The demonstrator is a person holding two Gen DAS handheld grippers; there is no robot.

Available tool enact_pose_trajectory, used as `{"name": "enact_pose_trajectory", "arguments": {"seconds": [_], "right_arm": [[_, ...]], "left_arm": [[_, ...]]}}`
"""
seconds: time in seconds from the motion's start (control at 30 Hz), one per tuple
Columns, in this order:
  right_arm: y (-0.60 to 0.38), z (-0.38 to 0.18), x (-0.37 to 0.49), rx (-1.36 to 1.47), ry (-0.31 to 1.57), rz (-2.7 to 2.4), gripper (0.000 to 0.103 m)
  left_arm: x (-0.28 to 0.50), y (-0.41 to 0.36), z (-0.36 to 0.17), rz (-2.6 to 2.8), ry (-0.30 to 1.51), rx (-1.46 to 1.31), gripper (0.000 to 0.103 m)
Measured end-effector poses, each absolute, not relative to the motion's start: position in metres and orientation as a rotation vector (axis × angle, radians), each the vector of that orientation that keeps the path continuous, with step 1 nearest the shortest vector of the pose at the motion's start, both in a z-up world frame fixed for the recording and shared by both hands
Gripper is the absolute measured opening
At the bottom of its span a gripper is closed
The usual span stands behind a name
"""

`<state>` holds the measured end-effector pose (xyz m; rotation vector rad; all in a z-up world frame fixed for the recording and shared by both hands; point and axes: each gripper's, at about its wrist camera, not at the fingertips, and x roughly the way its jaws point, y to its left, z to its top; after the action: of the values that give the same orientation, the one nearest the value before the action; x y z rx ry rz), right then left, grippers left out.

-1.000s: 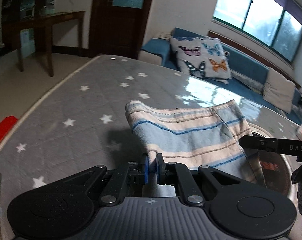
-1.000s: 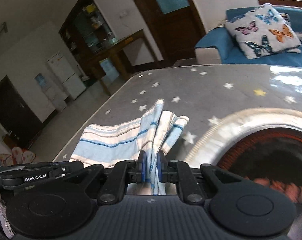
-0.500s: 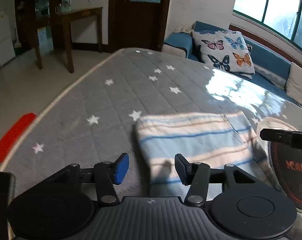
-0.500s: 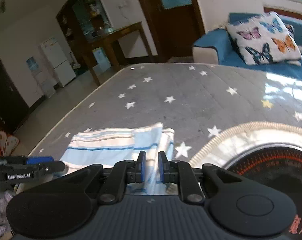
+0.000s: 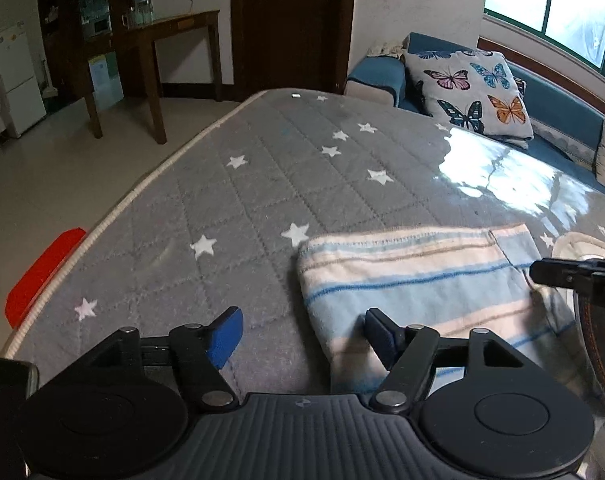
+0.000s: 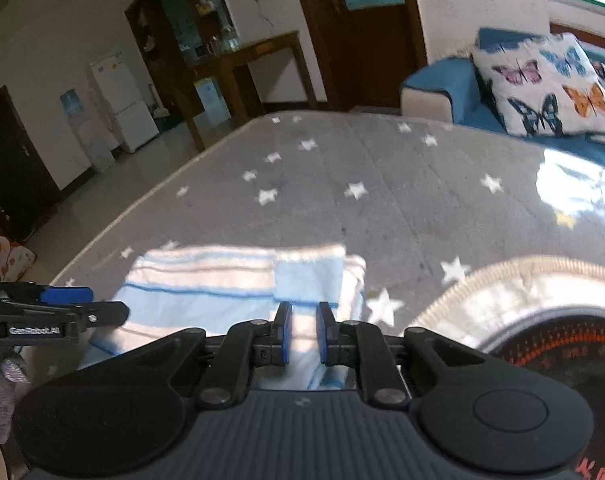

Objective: Fold clothes
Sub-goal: 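Carry the folded bundle with both grippers away from the burner, then lower the bundle onto the table and open both grippers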

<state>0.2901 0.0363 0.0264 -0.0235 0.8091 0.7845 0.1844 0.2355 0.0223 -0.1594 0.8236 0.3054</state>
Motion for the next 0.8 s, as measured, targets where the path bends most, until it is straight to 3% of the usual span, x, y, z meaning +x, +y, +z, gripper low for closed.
{"name": "enact_pose_trajectory", "arguments": {"seconds": [0.43,0.8], "right_arm": [[0.055,0.019,0.305,-0.031,0.822,0.793,0.014],[0.05,0.034,0.285,-0.097,0.809,0.812,0.022]], "left_arm": [[0.217,0.261,0.011,0.403,0.833,-0.198,0.078],[0.201,0.255,0.017,0.397,0.823,-0.173,0.084]]}}
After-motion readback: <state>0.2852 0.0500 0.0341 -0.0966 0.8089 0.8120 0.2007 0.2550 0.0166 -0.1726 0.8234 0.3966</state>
